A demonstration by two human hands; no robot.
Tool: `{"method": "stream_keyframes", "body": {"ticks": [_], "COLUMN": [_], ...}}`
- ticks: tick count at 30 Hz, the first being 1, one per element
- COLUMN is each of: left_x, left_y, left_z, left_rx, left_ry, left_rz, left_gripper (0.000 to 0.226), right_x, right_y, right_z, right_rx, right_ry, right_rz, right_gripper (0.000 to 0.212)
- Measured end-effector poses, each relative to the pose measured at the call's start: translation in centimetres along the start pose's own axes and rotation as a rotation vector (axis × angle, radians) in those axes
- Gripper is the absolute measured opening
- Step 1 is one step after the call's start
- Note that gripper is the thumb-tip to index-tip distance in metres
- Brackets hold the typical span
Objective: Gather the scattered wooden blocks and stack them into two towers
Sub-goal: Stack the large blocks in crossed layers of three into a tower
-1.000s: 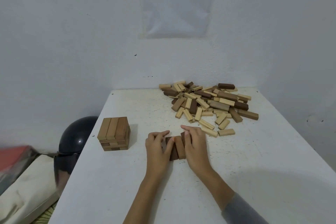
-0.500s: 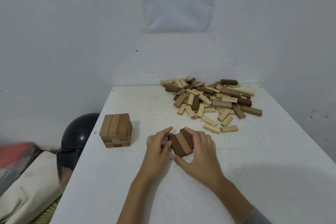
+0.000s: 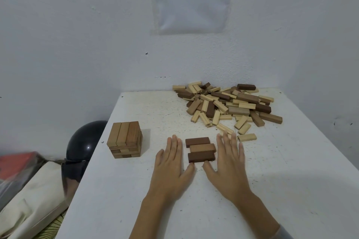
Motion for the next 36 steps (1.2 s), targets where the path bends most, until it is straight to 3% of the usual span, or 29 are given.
{"method": "stream_keyframes", "body": {"ticks": [6,36], "left_x": [0.6,1.1], "left_y": [0.0,-0.2], "left_z": [-0.4,-0.8], "left_rx": [0.049,0.022], "left_ry": [-0.021,-0.077], "left_rz": [-0.037,-0.070], "left_gripper": [0.084,0.081], "right_x": [1.3,1.4], "right_y": [0.1,0.3], "right_z": [-0.6,-0.5], "right_rx": [-0.120,-0.126], "right_ry": [0.206,0.265], "right_rz": [-0.046,-0.038], "right_gripper": [0.073,0.068]}}
Point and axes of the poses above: each hand's wrist, its own y-axis away from the middle knuckle, its own x-axis out of the palm, z = x × y, the point moved 2 cm from there along -y, towards the middle knuckle
